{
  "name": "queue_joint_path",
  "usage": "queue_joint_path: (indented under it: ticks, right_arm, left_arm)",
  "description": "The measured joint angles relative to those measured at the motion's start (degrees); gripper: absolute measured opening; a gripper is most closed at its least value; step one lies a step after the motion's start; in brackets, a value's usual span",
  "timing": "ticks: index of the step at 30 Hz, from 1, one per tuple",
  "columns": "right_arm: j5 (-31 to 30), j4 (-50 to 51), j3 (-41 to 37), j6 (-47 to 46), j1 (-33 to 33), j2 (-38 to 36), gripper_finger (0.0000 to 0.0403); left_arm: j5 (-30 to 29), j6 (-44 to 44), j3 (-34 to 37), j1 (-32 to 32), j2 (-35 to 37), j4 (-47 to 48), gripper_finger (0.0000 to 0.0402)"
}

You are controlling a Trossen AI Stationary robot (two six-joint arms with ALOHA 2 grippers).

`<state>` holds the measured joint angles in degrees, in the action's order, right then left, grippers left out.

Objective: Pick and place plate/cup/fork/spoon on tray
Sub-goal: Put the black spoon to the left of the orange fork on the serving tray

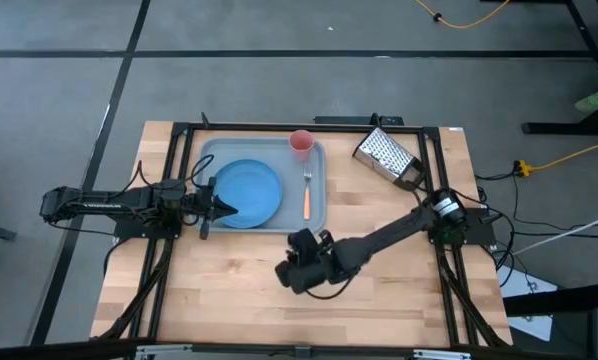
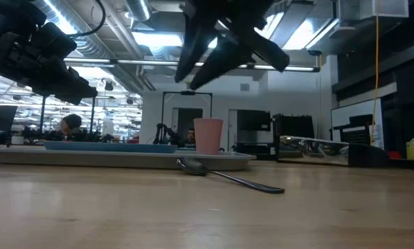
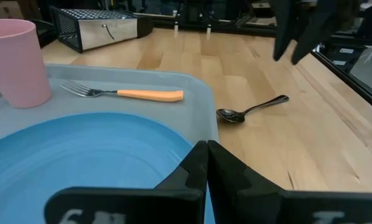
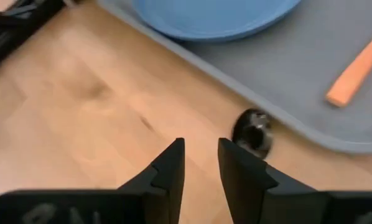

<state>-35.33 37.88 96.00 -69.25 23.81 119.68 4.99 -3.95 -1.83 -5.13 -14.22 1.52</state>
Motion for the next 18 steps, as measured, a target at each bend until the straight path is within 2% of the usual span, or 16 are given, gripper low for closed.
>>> queue_joint_path:
  ticks: [4,9,11,14,18]
  right_arm:
    - [2.15,-0.17,4.42,4.25,-0.78,1.93,0.0101]
    - [3.81,8.17,15.48,8.18,-1.62,9.96,0.0101]
    - [4.61,14.35,20.16,6.17,-1.57,13.19,0.0101]
    - [6.89,24.36,25.2,-1.61,-1.51,16.98,0.0101]
    - [10.66,28.75,26.92,-7.44,-1.31,18.91,0.0101]
  left_arm:
    - [-0.01,0.0,0.0,0.0,-0.01,0.0,0.0]
    - [0.0,0.0,0.0,0.0,0.0,0.02,0.0]
    - [-0.01,0.0,0.0,-0.01,-0.02,0.03,0.0]
    - [0.0,0.0,0.0,-0.01,-0.02,0.04,0.0]
    - [-0.02,0.0,0.0,0.0,-0.02,0.07,0.0]
